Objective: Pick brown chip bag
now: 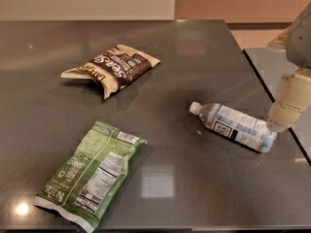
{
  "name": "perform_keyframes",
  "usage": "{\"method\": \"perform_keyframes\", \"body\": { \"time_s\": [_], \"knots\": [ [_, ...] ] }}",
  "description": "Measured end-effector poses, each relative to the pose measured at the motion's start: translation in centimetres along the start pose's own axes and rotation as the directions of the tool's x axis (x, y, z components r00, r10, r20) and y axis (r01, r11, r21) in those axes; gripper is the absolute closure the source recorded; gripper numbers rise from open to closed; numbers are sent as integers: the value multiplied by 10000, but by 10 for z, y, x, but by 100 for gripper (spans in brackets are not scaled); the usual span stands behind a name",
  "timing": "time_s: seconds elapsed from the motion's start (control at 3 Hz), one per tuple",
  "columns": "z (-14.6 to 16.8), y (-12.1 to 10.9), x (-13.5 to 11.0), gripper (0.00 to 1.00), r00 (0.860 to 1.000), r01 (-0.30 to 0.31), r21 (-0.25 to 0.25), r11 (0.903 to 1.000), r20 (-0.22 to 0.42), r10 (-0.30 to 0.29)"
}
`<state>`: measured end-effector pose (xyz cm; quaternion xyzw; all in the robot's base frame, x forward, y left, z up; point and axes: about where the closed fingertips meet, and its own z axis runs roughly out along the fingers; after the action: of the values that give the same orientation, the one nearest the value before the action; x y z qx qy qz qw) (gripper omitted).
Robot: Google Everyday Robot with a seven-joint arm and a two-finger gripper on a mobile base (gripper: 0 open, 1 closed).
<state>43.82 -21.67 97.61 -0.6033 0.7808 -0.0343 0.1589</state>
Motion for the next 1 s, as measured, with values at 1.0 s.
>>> {"method": "perform_keyframes", "body": {
  "time_s": [1.0],
  "knots": [
    [21,-28,-31,0,9954,665,310,9973,667,-684]
  ]
}}
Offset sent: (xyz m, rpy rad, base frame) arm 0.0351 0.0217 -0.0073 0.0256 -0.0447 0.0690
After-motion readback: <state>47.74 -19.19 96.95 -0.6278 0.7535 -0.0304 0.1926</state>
